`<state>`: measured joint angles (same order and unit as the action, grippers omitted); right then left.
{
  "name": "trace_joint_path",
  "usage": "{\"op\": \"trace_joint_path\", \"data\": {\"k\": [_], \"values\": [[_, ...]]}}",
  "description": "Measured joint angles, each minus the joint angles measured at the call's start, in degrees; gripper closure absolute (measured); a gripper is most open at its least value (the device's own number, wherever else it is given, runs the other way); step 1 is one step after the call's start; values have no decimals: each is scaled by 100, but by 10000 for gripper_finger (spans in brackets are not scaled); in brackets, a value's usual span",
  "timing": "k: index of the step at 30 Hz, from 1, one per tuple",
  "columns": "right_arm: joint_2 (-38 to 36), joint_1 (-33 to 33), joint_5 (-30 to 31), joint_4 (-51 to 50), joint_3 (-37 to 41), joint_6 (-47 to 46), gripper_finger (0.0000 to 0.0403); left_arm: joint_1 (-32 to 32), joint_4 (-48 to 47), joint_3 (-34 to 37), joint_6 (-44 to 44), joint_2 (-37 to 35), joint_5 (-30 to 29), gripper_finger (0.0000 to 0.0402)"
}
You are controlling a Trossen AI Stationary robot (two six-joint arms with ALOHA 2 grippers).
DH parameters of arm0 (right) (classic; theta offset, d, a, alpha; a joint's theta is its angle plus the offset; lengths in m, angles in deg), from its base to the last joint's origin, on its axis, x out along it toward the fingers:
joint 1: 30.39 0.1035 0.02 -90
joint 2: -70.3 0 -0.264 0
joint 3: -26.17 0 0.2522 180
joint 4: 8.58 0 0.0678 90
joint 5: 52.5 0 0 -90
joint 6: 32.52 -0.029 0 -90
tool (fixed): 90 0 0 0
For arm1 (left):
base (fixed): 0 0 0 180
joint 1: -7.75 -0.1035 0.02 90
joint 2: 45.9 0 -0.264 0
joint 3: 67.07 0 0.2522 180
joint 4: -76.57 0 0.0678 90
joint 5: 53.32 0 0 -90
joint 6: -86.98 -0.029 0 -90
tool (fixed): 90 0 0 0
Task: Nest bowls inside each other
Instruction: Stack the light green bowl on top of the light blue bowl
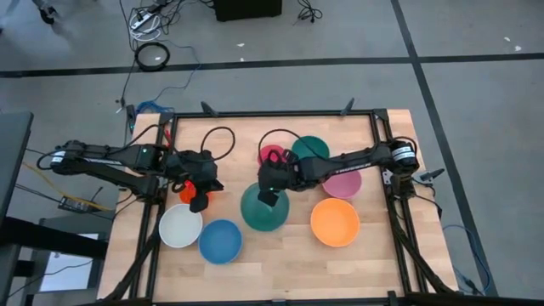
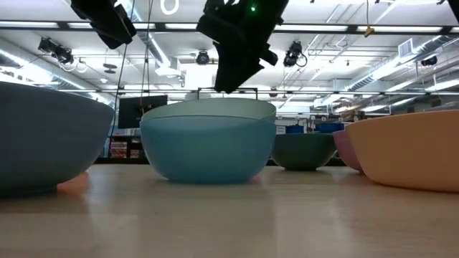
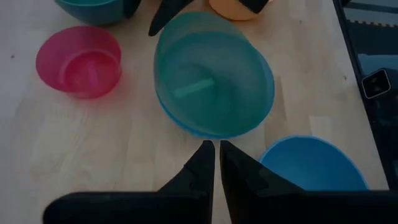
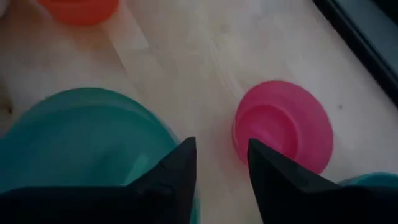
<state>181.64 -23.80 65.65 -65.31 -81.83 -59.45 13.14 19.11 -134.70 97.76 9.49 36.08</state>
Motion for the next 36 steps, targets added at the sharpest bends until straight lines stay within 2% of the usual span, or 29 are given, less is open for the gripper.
{"op": "trace_joint_path", "data": {"k": [6, 12, 18, 20, 26, 36], "values": [[5, 0, -1, 90, 467, -343, 284, 0, 12, 0, -1, 0, -2, 366], [19, -2, -252, 173, 816, -541, 293, 0, 10, 0, -1, 0, -2, 366], [7, 19, -148, 400, 497, -286, 300, 0, 11, 0, -1, 0, -6, 366], [-4, 43, -154, 889, 283, -33, 300, 0, 14, 0, -3, 0, -39, 366], [63, 97, -1259, 2515, 231, 214, 302, 0, 66, 0, -3, 0, -111, 366], [353, 279, -2305, 2752, 234, 189, 306, 0, 60, 0, 16, 2, -105, 366]]}}
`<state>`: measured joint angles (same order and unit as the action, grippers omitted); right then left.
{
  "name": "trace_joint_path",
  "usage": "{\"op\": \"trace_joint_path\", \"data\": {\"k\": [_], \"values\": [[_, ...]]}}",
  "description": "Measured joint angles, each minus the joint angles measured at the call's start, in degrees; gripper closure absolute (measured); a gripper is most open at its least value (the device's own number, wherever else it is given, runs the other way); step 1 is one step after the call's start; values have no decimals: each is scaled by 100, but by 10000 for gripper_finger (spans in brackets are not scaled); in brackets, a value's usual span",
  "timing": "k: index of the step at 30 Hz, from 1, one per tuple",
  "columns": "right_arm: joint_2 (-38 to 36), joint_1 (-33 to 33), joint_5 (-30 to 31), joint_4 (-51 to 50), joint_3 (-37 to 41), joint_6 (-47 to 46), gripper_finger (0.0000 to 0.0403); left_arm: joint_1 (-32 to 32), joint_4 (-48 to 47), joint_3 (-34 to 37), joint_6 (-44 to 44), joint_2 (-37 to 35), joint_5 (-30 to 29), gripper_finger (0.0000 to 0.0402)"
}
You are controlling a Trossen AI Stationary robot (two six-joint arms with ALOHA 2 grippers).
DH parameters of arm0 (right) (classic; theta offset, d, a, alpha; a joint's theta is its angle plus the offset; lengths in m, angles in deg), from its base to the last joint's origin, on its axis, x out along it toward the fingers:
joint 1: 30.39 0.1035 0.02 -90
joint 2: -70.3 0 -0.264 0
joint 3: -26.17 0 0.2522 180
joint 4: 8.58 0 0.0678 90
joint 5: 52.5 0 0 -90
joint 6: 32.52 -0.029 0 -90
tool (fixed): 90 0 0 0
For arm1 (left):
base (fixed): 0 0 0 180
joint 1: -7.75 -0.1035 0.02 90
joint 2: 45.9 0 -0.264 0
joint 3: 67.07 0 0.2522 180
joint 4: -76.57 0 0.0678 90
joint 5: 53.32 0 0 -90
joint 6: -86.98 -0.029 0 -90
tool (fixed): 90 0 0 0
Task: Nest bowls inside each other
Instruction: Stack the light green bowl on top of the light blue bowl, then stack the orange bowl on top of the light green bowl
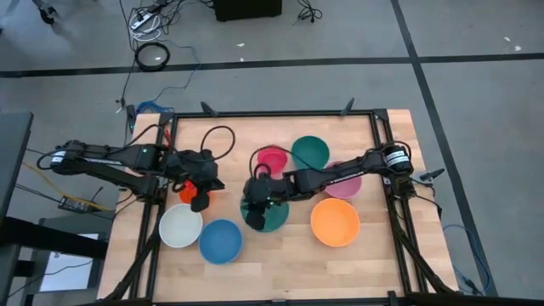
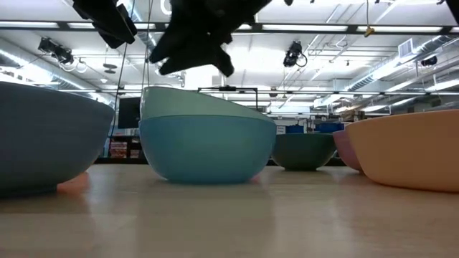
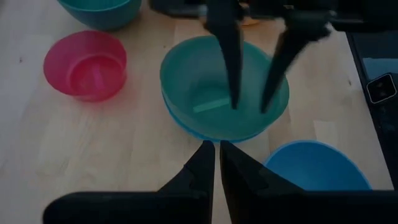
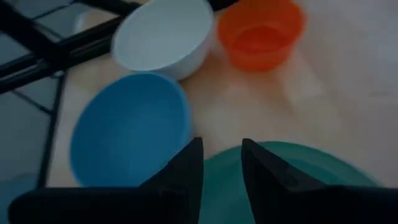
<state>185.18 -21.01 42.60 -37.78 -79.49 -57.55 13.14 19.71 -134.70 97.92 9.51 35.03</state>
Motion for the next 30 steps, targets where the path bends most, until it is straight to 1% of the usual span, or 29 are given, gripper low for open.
{"op": "trace_joint_path", "data": {"k": [5, 12, 18, 24, 25, 27, 30], "values": [[292, 68, -370, 33, 7, -49, 310, 0, -11, 0, 129, 15, 2, 366], [503, 101, -431, 67, -3, -97, 314, 0, -5, 0, 133, 13, 5, 366], [601, 110, -534, -98, 9, -184, 314, 0, -4, 0, 134, 13, -17, 366], [433, 104, -510, -166, 9, -13, 314, 0, -15, 0, 136, 13, -22, 366], [324, 98, -425, -305, 9, 72, 314, 0, -19, 0, 136, 13, -22, 366], [60, 90, -53, -685, 9, 243, 314, 0, -39, 0, 134, 13, -21, 366], [-421, 113, 822, -1429, 7, 515, 317, 4, -53, 0, -12, 9, -15, 366]]}}
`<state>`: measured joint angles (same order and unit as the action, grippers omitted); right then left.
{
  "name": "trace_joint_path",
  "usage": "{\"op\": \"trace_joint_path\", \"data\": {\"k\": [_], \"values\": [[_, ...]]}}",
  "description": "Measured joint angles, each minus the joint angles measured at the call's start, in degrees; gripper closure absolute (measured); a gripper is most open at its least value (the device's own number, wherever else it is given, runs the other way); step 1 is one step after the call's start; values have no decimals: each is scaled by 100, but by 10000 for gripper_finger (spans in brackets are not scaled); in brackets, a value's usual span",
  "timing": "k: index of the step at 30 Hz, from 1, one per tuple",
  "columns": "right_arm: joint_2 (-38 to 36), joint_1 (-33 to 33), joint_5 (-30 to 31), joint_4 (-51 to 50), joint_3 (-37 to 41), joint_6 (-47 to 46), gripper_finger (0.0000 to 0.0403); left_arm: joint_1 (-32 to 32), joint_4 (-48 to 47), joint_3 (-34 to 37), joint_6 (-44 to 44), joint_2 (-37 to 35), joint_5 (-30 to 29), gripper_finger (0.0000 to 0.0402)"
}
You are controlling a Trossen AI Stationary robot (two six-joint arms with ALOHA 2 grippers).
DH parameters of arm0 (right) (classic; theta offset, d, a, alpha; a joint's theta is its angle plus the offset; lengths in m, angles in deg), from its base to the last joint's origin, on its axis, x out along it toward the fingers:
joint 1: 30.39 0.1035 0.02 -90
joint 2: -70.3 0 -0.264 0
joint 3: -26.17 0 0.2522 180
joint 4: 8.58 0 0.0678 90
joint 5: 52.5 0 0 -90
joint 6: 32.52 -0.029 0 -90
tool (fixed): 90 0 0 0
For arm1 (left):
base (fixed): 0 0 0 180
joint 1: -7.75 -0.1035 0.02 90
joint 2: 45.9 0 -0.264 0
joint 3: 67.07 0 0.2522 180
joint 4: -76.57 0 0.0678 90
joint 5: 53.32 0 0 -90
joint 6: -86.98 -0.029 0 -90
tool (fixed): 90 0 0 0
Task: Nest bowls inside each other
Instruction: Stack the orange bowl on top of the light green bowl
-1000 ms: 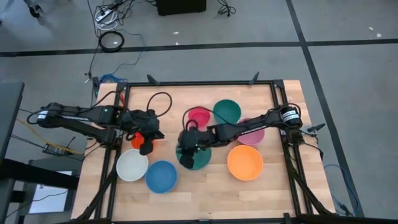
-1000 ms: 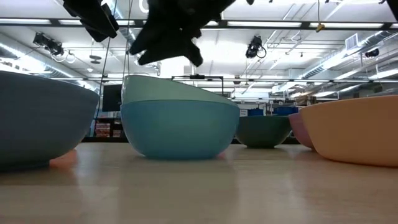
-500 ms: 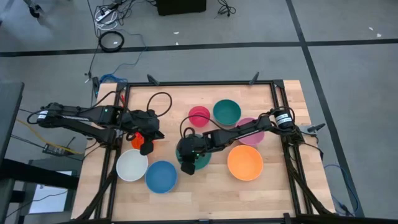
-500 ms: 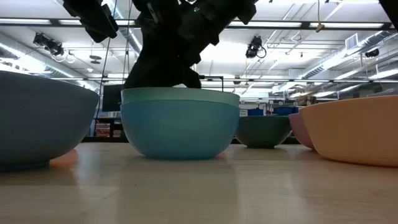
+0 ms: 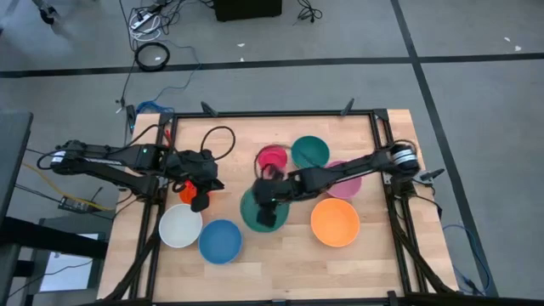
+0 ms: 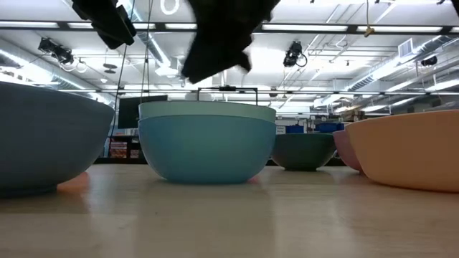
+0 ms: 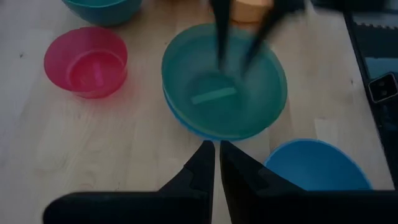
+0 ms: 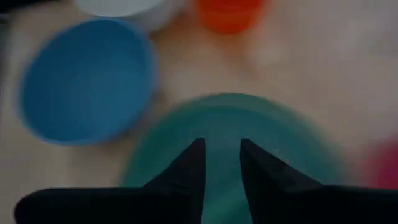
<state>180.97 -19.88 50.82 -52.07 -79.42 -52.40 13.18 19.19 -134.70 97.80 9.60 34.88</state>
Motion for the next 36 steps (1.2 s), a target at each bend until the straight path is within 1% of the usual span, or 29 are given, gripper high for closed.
{"op": "trace_joint_path", "data": {"k": [2, 4, 6, 8, 10, 13, 16, 18, 21, 25, 27, 32, 36], "values": [[-351, 24, 703, -622, 0, 65, 320, -2, -6, 0, -89, -2, 131, 366], [-734, 55, 1430, -1417, 0, -70, 324, 0, -105, 0, -143, 14, 417, 366], [-1093, 101, 2051, -2268, 0, -480, 329, 29, -362, 4, -133, 39, 840, 366], [-1434, 165, 2511, -3090, 0, -994, 333, 156, -576, 86, -104, 38, 1246, 366], [-1755, 290, 2880, -3759, 0, -1533, 338, 324, -697, 216, 1, 35, 1436, 366], [-2177, 556, 3290, -4544, 0, -2256, 343, 576, -791, 414, 227, 37, 1449, 366], [-2493, 845, 3371, -5155, 0, -2915, 347, 748, -658, 565, 450, 37, 1293, 366], [-2618, 985, 3071, -5490, -2, -3405, 349, 782, -550, 625, 508, 37, 1092, 366], [-2660, 1118, 2159, -5789, 84, -4059, 351, 782, -353, 632, 505, 37, 720, 366], [-2649, 1232, 907, -5992, 618, -4518, 351, 782, 104, 632, 284, 37, 431, 366], [-2649, 1276, 424, -6035, 1015, -4793, 352, 781, 355, 632, 246, 37, 342, 366], [-2686, 1400, -399, -6032, 1971, -5506, 351, 780, 714, 632, 282, 37, 254, 366], [-2684, 1507, -1079, -5860, 2484, -5685, 331, 782, 721, 632, 289, 37, 246, 366]]}}
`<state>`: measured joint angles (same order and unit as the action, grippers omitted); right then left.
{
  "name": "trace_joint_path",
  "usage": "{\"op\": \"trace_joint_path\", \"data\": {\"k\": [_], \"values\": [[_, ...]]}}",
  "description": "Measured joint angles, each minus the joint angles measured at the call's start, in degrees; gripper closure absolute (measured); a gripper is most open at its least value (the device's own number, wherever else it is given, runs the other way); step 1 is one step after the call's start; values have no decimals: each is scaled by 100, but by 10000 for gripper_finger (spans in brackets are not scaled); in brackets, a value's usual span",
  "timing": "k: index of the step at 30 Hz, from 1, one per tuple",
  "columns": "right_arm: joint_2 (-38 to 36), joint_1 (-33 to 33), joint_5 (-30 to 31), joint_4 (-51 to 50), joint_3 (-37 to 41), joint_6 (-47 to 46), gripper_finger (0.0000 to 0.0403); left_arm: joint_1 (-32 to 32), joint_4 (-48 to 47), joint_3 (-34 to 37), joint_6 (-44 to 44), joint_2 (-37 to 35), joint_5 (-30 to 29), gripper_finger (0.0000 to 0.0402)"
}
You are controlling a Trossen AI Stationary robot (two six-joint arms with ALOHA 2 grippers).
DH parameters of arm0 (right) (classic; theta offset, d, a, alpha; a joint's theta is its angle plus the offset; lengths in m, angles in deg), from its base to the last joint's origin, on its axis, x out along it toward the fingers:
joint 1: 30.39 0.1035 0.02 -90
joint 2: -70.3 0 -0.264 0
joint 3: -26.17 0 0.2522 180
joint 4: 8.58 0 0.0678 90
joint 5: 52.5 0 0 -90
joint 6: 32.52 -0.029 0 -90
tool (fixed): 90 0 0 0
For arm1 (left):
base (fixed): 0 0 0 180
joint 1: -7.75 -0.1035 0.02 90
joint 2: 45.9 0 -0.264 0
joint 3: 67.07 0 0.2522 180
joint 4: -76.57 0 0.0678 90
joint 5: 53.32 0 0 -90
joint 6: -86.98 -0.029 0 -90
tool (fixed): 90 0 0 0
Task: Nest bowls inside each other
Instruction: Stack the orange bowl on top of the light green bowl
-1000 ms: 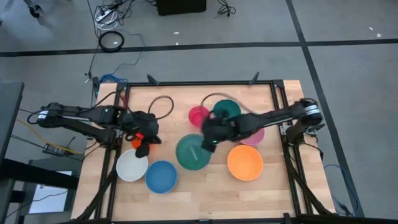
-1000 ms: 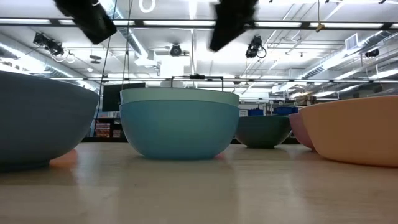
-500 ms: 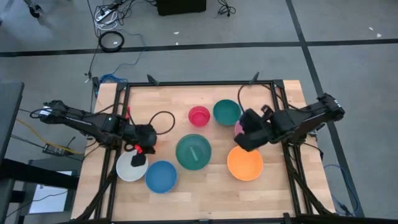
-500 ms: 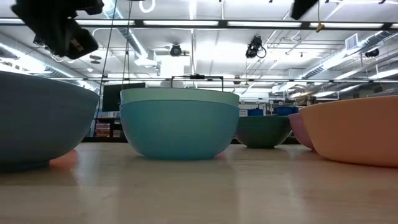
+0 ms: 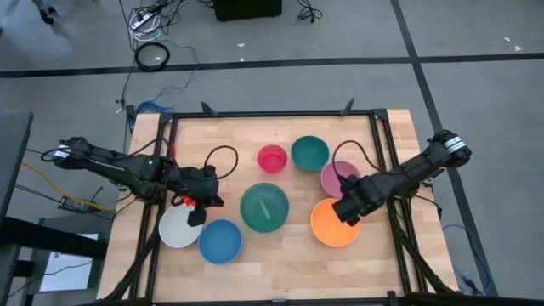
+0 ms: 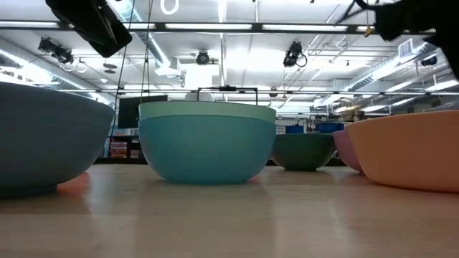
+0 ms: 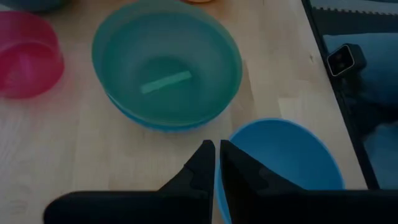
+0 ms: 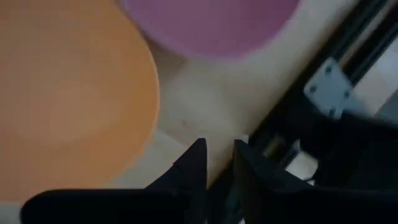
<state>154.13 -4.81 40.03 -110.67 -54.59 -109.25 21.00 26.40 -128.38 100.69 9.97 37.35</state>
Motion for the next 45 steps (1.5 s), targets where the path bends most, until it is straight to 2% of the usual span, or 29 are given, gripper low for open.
{"op": "trace_joint_path", "data": {"k": [6, 13, 18, 27, 32, 39, 45], "values": [[0, 145, -166, 884, 266, -157, 273, -1, 10, 0, 0, 0, -23, 366], [2, 147, 115, 1224, 395, -291, 223, -1, 240, 0, -28, 0, -284, 366], [2, 147, 129, 1797, 732, -329, 216, -1, 551, 0, -127, 0, -595, 366], [4, 164, 105, 2636, 1440, -457, 223, -3, 891, 0, -176, -2, -1585, 366], [4, 164, 201, 2817, 1676, -449, 252, -3, 1174, 0, -361, -4, -1692, 366], [-24, 160, 277, 3464, 1866, -292, 385, -10, 1423, 0, -466, -7, -1733, 366], [-182, 139, 416, 3485, 1864, -89, 396, -10, 1432, 0, -468, -4, -1731, 366]]}}
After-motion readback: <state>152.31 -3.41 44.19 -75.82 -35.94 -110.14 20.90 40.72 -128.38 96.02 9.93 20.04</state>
